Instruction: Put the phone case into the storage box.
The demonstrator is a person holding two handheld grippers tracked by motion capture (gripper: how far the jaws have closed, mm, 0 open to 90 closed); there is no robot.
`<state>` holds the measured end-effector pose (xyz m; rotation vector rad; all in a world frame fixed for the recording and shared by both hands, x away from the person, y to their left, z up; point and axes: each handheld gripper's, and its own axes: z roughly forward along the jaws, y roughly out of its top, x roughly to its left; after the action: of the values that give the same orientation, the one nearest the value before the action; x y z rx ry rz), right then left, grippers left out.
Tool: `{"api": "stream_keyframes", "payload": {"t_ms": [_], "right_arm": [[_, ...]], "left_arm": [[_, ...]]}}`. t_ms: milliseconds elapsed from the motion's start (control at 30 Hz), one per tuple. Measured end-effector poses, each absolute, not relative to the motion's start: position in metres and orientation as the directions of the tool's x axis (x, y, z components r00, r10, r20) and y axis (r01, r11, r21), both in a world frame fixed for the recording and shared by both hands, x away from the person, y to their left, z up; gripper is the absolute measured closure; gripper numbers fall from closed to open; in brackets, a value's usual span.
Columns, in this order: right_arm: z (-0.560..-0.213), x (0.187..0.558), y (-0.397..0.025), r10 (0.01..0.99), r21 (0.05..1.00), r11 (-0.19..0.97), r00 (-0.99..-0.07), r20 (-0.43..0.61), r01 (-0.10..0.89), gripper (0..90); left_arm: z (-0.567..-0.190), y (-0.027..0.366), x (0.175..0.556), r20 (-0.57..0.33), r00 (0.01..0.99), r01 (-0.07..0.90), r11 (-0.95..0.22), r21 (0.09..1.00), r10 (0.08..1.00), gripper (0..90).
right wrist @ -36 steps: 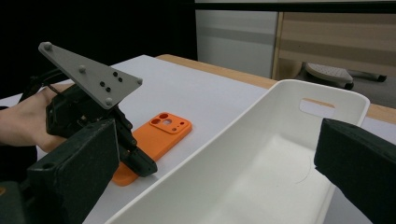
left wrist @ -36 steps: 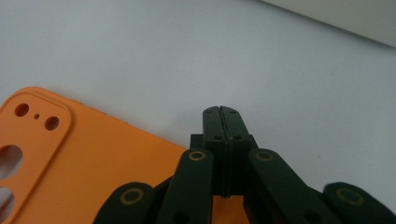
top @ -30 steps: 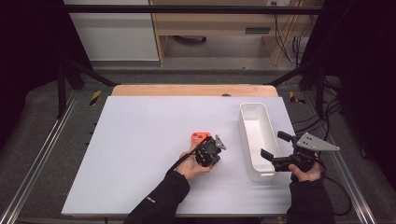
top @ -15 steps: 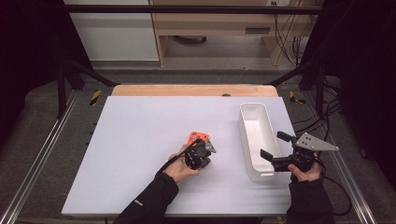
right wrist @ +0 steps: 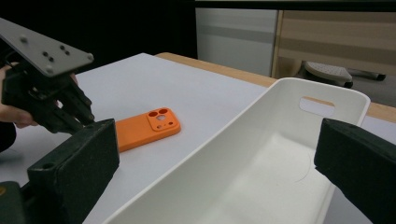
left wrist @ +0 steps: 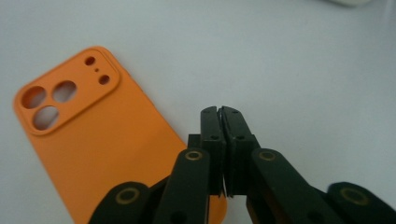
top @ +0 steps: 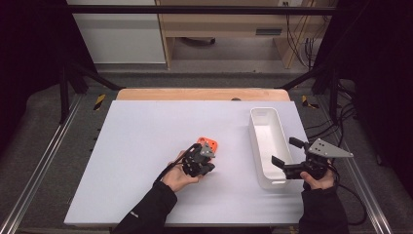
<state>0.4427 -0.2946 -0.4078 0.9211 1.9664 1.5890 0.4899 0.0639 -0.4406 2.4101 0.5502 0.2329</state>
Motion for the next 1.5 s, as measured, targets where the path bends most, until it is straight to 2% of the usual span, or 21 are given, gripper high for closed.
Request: {"api": "stream_keyframes", "payload": {"t_ms": [100, 367, 567, 667, 900, 1500], "right_arm": [[-0.408, 0.443, -0.295, 0.732, 0.970, 0.113, -0.678, 0.067, 0.218, 0.6], [-0.408, 0.443, -0.294, 0.731, 0.969, 0.117, -0.679, 0.064, 0.218, 0.6], [-0.407, 0.442, -0.295, 0.731, 0.970, 0.110, -0.679, 0.068, 0.215, 0.6], [-0.408, 0.443, -0.295, 0.730, 0.970, 0.115, -0.680, 0.064, 0.214, 0.6], [-0.408, 0.443, -0.294, 0.731, 0.970, 0.115, -0.680, 0.064, 0.216, 0.6], [-0.407, 0.442, -0.295, 0.728, 0.971, 0.108, -0.682, 0.067, 0.212, 0.6]], "left_arm": [[-0.430, 0.073, 0.488, 0.012, 0.881, 0.338, -0.647, 0.683, 0.472, 77.5], [-0.406, 0.092, 0.488, 0.001, 0.827, 0.353, -0.522, 0.776, 0.562, 33.9], [-0.393, 0.100, 0.488, -0.005, 0.772, 0.384, -0.460, 0.801, 0.636, 14.0], [-0.390, 0.102, 0.490, -0.038, 0.754, 0.412, -0.428, 0.805, 0.655, 7.7], [-0.388, 0.101, 0.495, -0.038, 0.731, 0.419, -0.405, 0.812, 0.681, 2.4], [-0.402, 0.085, 0.525, -0.051, 0.687, 0.481, -0.402, 0.779, 0.725, 2.3]]}}
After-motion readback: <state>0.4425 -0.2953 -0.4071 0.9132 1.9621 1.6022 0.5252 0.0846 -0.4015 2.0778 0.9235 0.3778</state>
